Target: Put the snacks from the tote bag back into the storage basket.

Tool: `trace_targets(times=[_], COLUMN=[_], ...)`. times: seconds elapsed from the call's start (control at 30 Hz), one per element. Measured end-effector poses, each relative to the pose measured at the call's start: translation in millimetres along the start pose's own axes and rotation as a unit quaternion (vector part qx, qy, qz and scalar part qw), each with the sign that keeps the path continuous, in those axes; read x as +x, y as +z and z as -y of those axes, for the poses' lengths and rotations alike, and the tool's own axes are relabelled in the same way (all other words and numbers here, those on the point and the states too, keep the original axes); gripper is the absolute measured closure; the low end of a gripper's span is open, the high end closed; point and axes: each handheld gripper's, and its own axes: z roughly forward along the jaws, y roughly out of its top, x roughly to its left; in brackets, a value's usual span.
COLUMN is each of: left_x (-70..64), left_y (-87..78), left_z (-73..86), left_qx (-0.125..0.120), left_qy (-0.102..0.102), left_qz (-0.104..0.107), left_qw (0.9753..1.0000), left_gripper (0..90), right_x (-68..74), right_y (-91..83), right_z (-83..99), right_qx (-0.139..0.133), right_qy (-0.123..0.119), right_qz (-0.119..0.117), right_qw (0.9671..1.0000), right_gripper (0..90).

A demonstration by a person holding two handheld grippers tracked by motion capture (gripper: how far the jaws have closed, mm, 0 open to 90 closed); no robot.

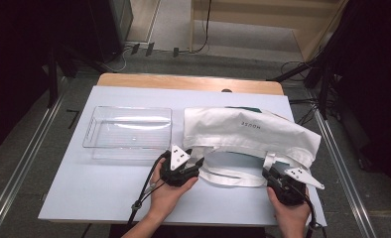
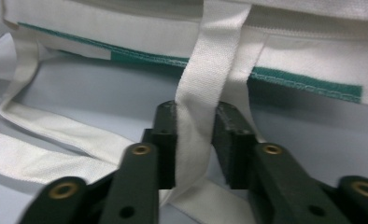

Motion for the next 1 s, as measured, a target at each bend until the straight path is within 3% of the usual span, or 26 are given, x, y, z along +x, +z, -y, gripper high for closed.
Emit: trace_targets(times=[0.07, 0.2, 0.27, 0.37, 0.47, 0.5, 0.53, 0.6, 0.77, 0.83, 0.87, 0.93, 1.0], left_x=[-1.4, -2.8, -4.3, -7.0, -8.8, -8.3, -7.6, -7.6, -18.3, -19.4, -18.0, -13.4, -8.4], left_y=[4.7, 11.3, 13.4, 17.2, 22.2, 22.4, 21.8, 18.1, 1.5, -4.0, -5.2, 1.3, 13.7], left_z=[0.0, 0.8, -0.3, -2.6, -3.4, -3.5, -3.6, -4.7, -13.8, -17.6, -18.0, -15.7, -10.6], left_qx=[0.002, 0.010, 0.007, 0.008, 0.016, 0.019, 0.018, 0.016, -0.016, -0.033, -0.038, -0.025, 0.012], left_qy=[0.004, 0.009, 0.008, 0.019, 0.035, 0.036, 0.036, 0.037, 0.055, 0.061, 0.057, 0.039, 0.024], left_qz=[-0.011, -0.016, -0.016, -0.014, -0.025, -0.023, -0.020, -0.002, 0.048, 0.026, 0.016, -0.021, -0.019], left_qw=[0.9999, 0.9998, 0.9998, 0.9997, 0.9990, 0.9989, 0.9990, 0.9992, 0.9972, 0.9972, 0.9975, 0.9987, 0.9995], left_gripper=[45.1, 43.7, 43.7, 45.6, 56.0, 65.7, 77.5, 90.0, 90.0, 90.0, 87.4, 63.9, 47.7], right_x=[-0.8, 2.3, 5.0, 3.8, 1.1, 0.8, 0.9, 2.2, 11.5, 15.8, 16.8, 16.0, 12.9], right_y=[-1.8, -12.1, -20.4, -32.8, -40.4, -42.2, -43.1, -43.0, -34.3, -29.7, -27.5, -25.0, -22.8], right_z=[-1.7, -7.2, -12.2, -21.1, -30.3, -32.7, -34.3, -38.3, -44.4, -47.0, -47.5, -46.1, -43.5], right_qx=[-0.007, -0.048, -0.076, -0.125, -0.152, -0.158, -0.161, -0.160, -0.147, -0.139, -0.134, -0.130, -0.123], right_qy=[-0.003, -0.014, -0.022, -0.015, -0.012, -0.011, -0.012, -0.012, -0.018, -0.022, -0.026, -0.022, -0.024], right_qz=[-0.002, -0.024, -0.024, -0.031, -0.040, -0.044, -0.045, -0.056, -0.084, -0.087, -0.083, -0.079, -0.073], right_qw=[1.0000, 0.9985, 0.9966, 0.9916, 0.9874, 0.9864, 0.9858, 0.9854, 0.9853, 0.9862, 0.9871, 0.9882, 0.9895], right_gripper=[85.8, 87.9, 88.6, 88.9, 89.0, 89.0, 89.0, 89.0, 89.1, 88.9, 88.7, 88.1, 87.8])
